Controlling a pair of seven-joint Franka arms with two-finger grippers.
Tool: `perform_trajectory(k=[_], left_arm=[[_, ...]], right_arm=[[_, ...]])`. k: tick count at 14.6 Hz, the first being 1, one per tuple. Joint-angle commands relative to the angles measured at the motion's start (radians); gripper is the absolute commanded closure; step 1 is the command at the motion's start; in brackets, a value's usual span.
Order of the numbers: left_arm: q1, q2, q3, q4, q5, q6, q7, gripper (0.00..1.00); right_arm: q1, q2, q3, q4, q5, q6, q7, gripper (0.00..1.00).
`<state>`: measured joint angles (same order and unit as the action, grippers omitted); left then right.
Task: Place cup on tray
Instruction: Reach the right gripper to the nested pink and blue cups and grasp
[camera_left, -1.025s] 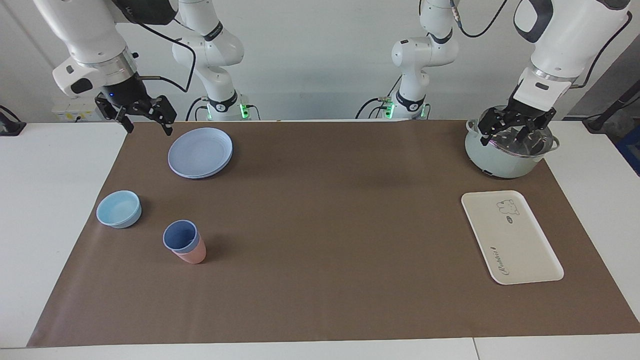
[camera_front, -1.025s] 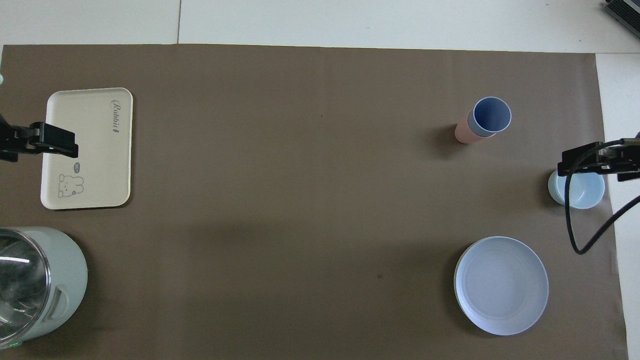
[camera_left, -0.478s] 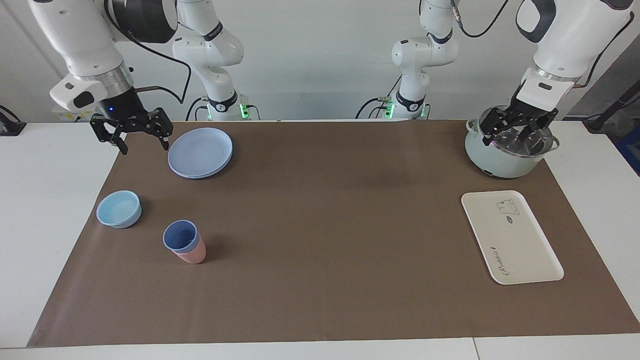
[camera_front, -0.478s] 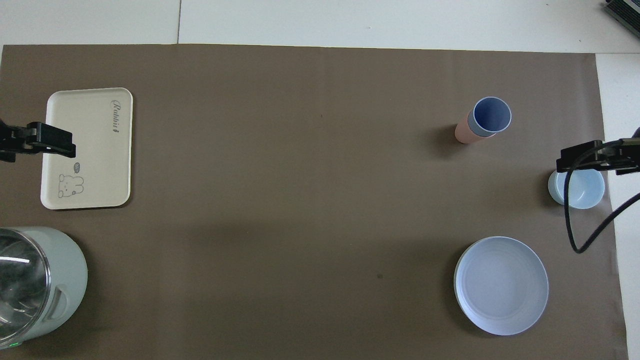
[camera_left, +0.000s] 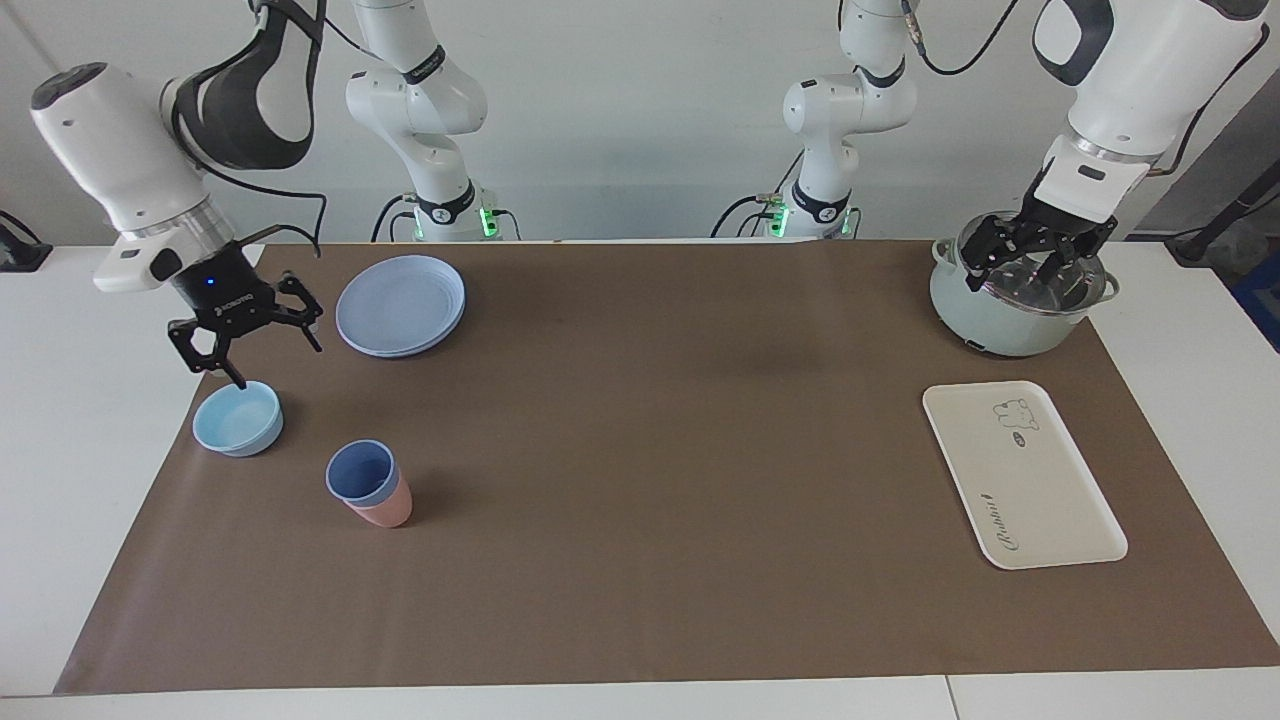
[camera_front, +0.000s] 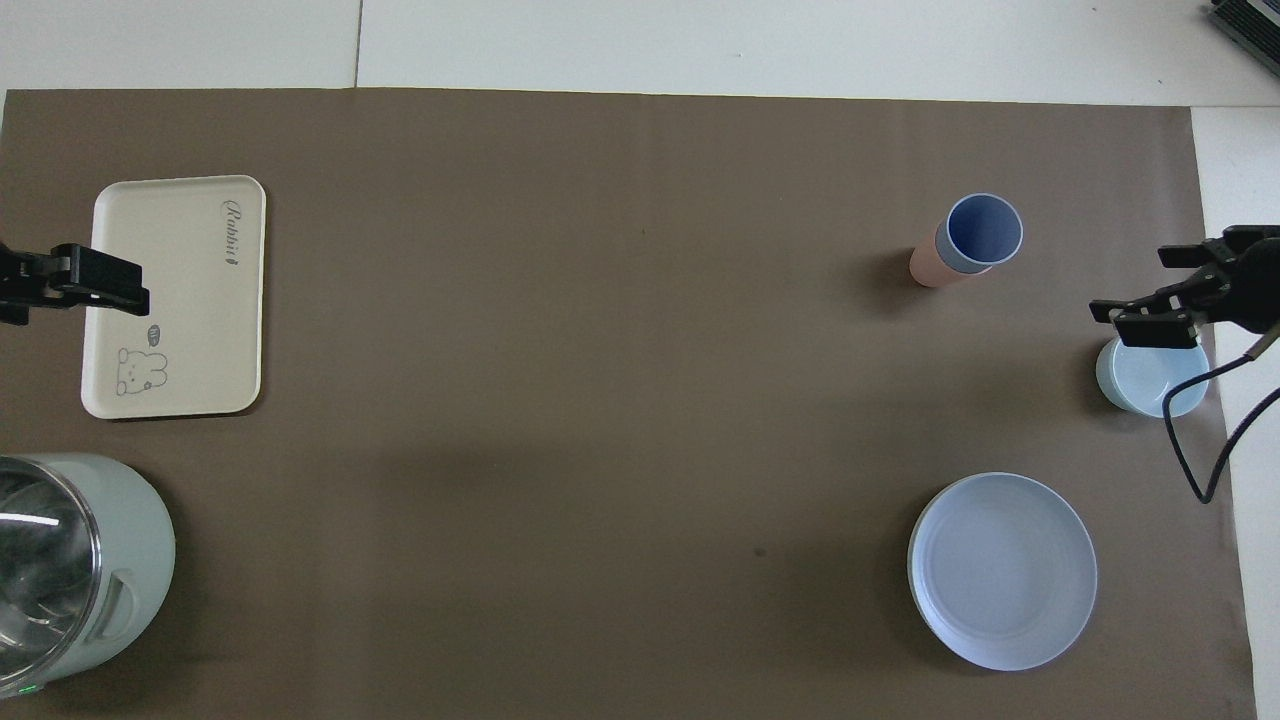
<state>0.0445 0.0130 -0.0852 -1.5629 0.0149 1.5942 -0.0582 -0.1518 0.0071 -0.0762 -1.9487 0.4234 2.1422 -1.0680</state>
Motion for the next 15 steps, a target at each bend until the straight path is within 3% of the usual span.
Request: perform_trajectory(k=[1,5,8,11,15], left_arm=[[0.001,-0.021,0.001,-0.022,0.016,-0.007,-0.005,0.0],[0.001,-0.021,0.001,-0.022,0.016,-0.007,-0.006,0.0],[0.001,-0.021,0.001,-0.022,0.016,-0.008,-0.006,0.0],[0.001,-0.021,0.001,-0.022,0.016,-0.008,-0.006,0.0],[0.001,-0.021,0.001,-0.022,0.016,-0.008,-0.006,0.0]], right_arm=[[-0.073,0.089,0.009,-0.007,0.197,0.051,-0.333,0.0],[-0.109,0.207,0.009,-0.006,0.49,0.045,-0.593,0.0],[-0.114,0.249,0.009,-0.006,0.598,0.016,-0.656,0.0],[-0.152,0.381,0.009,0.027,0.82,-0.074,-0.924,0.0],[-0.149,0.424,0.013,0.031,0.917,-0.09,-0.966,0.0]])
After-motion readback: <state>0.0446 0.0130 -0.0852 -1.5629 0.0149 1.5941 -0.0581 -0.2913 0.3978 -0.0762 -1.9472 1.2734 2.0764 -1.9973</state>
